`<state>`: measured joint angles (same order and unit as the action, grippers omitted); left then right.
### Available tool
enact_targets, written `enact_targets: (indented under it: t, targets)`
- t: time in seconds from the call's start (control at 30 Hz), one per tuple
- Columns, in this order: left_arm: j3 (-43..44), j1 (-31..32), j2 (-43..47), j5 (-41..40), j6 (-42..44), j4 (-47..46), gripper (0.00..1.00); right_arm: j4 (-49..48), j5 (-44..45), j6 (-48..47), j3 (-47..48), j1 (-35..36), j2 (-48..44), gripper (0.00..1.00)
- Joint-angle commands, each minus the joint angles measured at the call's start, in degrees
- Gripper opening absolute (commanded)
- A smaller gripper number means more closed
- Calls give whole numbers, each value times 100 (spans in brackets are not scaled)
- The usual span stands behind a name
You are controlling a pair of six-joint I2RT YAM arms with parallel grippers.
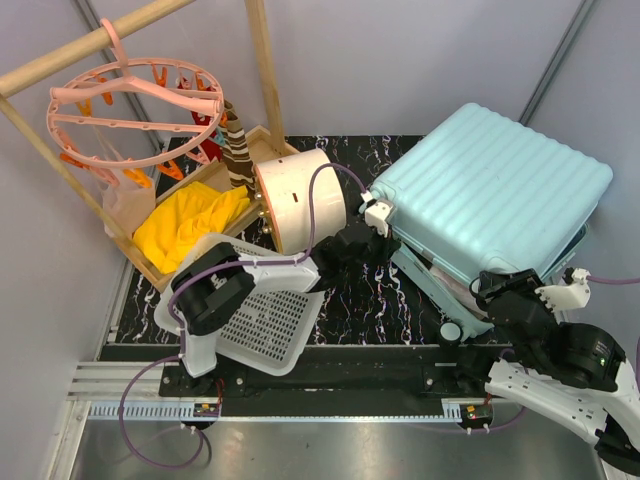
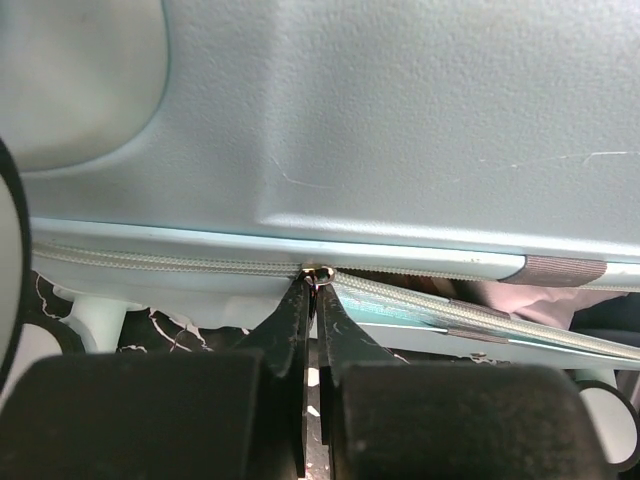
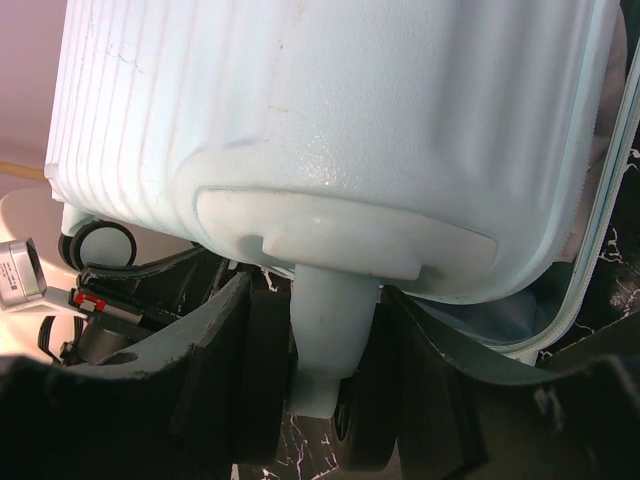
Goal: Open, take out, and arrange the luggage
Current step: Open the luggage at the center of the board.
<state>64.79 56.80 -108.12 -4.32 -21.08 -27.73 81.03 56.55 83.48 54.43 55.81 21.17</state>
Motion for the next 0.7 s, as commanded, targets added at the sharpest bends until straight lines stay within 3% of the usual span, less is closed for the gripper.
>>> enact_targets:
  t: [0.0, 0.43, 0.67]
  targets:
    - [96, -133, 18, -1035, 87, -251, 0, 1178, 1393, -139, 533, 9, -157, 0]
    - [-406, -441, 493, -2423, 209, -163, 0, 1178, 1376, -130, 524, 0, -157, 0]
    - [-371, -520, 484, -2627, 622, -259, 0, 1186, 1367, -130, 516, 0, -201, 0]
